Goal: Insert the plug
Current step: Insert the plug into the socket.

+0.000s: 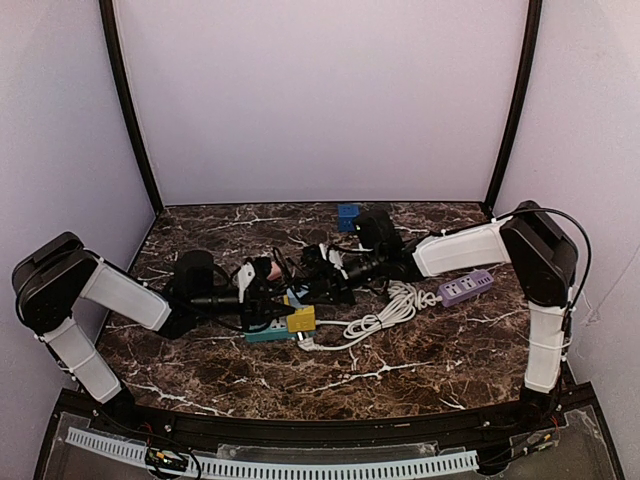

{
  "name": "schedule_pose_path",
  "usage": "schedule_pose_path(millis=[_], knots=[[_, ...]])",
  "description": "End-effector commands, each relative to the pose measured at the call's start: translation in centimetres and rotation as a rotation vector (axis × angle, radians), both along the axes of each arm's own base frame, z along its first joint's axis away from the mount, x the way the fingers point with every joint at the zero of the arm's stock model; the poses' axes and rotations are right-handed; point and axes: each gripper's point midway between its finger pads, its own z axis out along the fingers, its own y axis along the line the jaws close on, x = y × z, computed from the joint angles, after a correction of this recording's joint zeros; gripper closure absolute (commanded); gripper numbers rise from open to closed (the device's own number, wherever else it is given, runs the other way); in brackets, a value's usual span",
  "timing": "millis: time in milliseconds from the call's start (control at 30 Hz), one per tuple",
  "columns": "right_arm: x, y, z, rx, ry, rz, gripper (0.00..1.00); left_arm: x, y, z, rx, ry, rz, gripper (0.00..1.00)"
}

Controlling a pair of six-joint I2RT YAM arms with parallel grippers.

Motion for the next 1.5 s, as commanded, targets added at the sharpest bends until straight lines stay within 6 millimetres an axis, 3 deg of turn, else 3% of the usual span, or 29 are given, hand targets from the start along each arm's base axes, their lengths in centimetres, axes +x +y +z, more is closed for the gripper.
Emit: schedule_pose_path(millis=[0, 133, 267, 433, 567, 633, 733, 800, 900, 967, 1100, 1333, 1433, 1467], knots=[[0.0, -3.2, -7.9, -0.290, 0.115, -0.121, 1.00, -0.1, -0.7, 2.4, -0.064, -0.034, -0.028, 0.65], [0.0, -3.2, -8.9, -0.305, 0.139, -0.124, 1.00, -0.1, -0.8, 2.0, -0.055, -0.023, -0.030, 0.79], [0.0, -3.6, -10.3, -0.333, 0.143, -0.146, 1.00, -0.4, -0.6, 0.6, -0.016, -0.003, -0.034, 0.85], [-0.1, -3.9, -11.2, -0.351, 0.130, -0.153, 1.00, -1.8, -0.1, -2.5, 0.068, 0.005, -0.054, 0.88], [-0.5, -4.3, -12.3, -0.380, 0.131, -0.157, 1.00, -2.2, 0.1, -3.6, 0.096, 0.033, -0.055, 0.89], [-0.4, -4.1, -11.9, -0.378, 0.123, -0.166, 1.00, -2.1, 0.2, -3.5, 0.099, 0.031, -0.048, 0.89], [-0.1, -3.3, -9.4, -0.329, 0.119, -0.168, 0.77, -1.8, 0.1, -2.6, 0.088, 0.008, -0.035, 0.85], [0.3, -2.6, -7.2, -0.283, 0.108, -0.163, 0.59, -1.6, 0.1, -1.8, 0.079, -0.023, -0.032, 0.77], [0.9, -1.7, -3.9, -0.225, 0.091, -0.167, 0.45, -1.5, 0.3, -0.3, 0.080, -0.098, -0.033, 0.54], [1.2, -1.4, -2.3, -0.202, 0.074, -0.176, 0.30, -1.4, 0.4, 0.6, 0.093, -0.140, -0.032, 0.45], [1.6, -1.4, 0.3, -0.158, 0.034, -0.196, 0.08, -1.6, 0.9, 1.5, 0.134, -0.177, -0.036, 0.37], [1.9, -2.9, 6.0, -0.078, -0.002, -0.260, 0.05, -1.6, 3.2, 2.0, 0.209, -0.120, 0.029, 0.32], [3.0, -4.3, 8.7, -0.010, -0.006, -0.326, 0.04, 0.5, 4.9, 4.0, 0.206, -0.061, 0.121, 0.32], [3.4, -4.9, 9.5, 0.016, 0.006, -0.355, 0.05, 0.9, 5.7, 3.7, 0.219, 0.006, 0.157, 0.31]])
